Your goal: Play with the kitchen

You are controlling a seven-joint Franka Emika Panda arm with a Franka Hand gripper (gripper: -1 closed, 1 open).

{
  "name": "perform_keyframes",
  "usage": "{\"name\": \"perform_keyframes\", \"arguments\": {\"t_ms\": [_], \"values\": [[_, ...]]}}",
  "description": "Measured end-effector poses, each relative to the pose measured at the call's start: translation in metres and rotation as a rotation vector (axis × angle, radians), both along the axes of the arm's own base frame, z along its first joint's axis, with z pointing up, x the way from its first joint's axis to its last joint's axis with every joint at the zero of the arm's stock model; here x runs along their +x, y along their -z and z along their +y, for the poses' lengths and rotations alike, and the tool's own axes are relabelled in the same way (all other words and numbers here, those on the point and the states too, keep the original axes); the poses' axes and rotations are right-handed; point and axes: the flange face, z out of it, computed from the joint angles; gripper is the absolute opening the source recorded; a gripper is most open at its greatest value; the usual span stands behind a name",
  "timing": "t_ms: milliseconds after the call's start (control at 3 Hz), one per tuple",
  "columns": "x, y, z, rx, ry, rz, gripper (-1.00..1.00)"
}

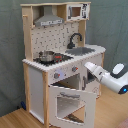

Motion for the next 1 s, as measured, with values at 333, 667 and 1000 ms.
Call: {"name": "perform_keyframes", "arguments": {"t_ms": [333, 667, 1000], "values": [[0.02, 0.027, -0.016, -0.074, 0.002, -0.025, 1.0], [0.049, 0.046, -0.037, -0.137, 0.018, -0.043, 1.0], [0.072, 0.056, -0.059, -0.127, 0.023, -0.029, 1.0]]}}
